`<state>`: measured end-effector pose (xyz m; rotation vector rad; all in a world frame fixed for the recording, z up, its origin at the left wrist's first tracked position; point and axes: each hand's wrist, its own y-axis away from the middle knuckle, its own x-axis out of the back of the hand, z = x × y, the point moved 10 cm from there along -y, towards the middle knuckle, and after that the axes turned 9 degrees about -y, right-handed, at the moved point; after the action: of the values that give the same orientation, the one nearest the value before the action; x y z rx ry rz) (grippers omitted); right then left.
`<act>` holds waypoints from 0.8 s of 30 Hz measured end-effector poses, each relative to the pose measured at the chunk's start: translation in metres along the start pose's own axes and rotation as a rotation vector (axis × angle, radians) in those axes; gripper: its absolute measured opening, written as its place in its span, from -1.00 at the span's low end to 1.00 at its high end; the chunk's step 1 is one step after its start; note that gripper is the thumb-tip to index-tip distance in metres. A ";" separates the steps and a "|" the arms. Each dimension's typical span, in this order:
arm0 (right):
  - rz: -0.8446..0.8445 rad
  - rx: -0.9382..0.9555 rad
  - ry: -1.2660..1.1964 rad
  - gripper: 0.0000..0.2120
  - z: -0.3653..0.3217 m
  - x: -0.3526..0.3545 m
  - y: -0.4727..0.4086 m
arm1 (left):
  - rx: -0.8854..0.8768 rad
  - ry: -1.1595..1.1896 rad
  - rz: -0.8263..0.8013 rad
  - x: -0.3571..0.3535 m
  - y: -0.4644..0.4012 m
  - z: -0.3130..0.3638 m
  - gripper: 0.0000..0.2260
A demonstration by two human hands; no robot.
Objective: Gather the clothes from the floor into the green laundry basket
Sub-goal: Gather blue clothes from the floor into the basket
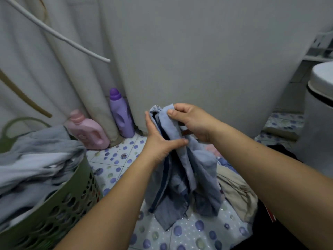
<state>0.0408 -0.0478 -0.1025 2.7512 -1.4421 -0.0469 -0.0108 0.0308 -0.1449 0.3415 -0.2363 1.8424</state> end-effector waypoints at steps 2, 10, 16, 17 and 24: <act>-0.031 0.006 0.005 -0.72 -0.009 -0.019 0.000 | 0.011 -0.106 0.118 0.017 -0.002 0.004 0.19; -0.022 0.032 0.031 -0.71 -0.021 -0.033 0.016 | 0.134 0.295 0.517 0.098 -0.001 0.000 -0.49; -0.063 -0.288 0.478 0.07 0.066 -0.019 0.041 | 0.198 0.842 0.567 0.124 0.006 0.018 -0.72; -0.071 -0.283 0.500 0.14 0.078 -0.023 0.042 | 0.180 0.877 0.568 0.128 0.008 0.025 -0.66; 0.210 -0.336 0.489 0.06 0.125 -0.053 0.017 | 0.146 1.014 0.561 0.164 0.002 0.045 -0.72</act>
<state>-0.0085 -0.0162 -0.2258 2.1351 -1.4131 0.3324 -0.0515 0.1625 -0.0455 -0.6383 0.5570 2.3455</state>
